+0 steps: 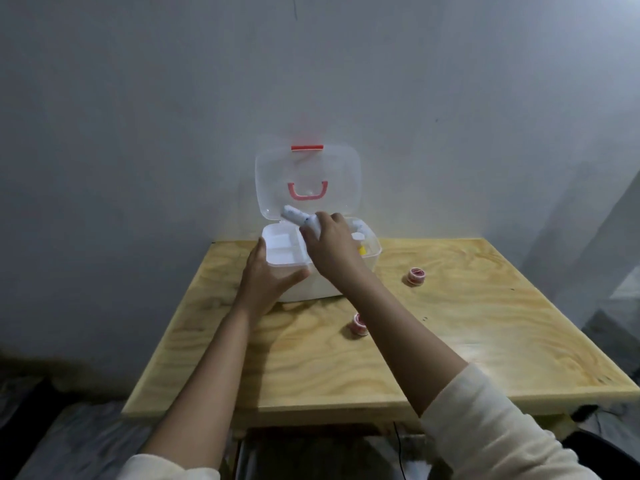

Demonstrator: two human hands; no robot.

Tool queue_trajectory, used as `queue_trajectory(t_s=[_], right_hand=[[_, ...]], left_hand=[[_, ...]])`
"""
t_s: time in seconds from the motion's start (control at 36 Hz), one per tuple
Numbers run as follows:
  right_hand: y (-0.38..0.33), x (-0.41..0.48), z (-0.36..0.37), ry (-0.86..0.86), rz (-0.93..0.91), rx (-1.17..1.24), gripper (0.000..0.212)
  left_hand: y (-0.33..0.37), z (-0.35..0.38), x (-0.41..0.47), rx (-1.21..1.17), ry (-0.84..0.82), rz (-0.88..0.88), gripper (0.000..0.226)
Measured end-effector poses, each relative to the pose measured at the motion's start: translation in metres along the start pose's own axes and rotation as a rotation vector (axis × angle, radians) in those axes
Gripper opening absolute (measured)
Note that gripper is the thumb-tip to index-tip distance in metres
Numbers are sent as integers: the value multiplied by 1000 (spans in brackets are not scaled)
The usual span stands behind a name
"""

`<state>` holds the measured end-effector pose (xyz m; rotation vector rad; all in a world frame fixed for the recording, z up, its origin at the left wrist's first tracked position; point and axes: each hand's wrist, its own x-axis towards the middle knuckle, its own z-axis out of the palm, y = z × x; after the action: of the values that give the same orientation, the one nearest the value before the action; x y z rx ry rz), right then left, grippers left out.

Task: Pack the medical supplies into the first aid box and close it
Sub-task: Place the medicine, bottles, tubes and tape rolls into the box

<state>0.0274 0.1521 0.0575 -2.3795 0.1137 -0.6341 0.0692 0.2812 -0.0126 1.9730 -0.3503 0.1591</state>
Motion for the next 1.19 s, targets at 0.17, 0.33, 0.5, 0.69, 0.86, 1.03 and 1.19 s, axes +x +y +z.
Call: queue_trajectory(t_s=[0.17,0.33,0.5,0.69,0.86,1.03,1.19], right_hand=[[3,-12,12,-2,-67,-211,26],[10,-11,22,4,-46,-325,27],[10,-12,27,14,24,-236,31],[9,-9,28,22,4,-309,30],[6,-3,25,50,24,-324,26],[4,-3,25,77,71,-304,25],[7,-3,21,126,69,-243,18]], left_hand=[[-13,-1,4,-80,-19,-29,100],[-18,1,2,-91,10,-37,118],[-18,4,0,-104,46,-23,106],[-21,4,4,-71,61,-7,100],[-21,3,5,-44,60,-5,101],[-20,2,5,-45,48,-8,102],[-18,0,3,-33,45,-8,102]])
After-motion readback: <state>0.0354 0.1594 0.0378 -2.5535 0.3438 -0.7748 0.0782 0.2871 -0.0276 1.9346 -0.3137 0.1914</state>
